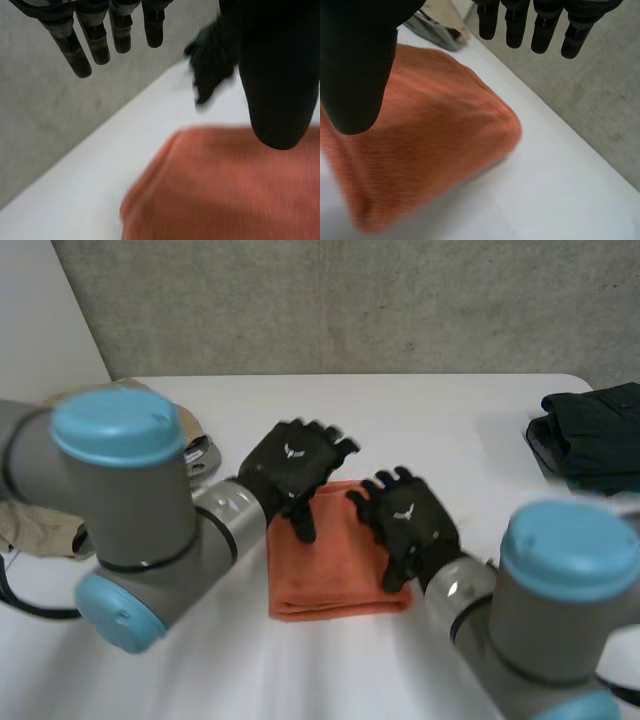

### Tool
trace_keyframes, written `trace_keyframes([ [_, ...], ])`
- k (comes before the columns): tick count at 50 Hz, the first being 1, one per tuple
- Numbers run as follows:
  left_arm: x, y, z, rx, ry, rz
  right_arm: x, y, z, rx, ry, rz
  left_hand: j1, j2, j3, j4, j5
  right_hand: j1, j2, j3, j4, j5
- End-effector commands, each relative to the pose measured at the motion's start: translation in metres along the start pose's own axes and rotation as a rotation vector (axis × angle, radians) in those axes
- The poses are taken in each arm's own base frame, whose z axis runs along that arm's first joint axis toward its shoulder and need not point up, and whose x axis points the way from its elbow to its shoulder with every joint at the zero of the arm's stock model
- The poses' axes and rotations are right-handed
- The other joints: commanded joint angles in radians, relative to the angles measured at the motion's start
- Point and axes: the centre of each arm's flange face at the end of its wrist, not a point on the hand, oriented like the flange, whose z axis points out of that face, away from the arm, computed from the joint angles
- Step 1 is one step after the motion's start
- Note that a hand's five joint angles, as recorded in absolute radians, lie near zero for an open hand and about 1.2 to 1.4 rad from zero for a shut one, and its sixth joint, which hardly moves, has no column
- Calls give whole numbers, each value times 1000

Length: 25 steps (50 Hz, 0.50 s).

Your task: Fold the laundry.

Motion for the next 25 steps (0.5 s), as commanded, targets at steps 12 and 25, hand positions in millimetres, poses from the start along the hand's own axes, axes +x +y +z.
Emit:
trace_keyframes([
  [12,10,-22,-1,101,258,-113,-37,52,17,41,-27,-114,30,19,14,21,2,33,52,45,47,39],
  [25,7,-21,0,100,238,-113,-36,50,32,83,-10,-116,30,19,14,21,2,250,270,262,264,257],
])
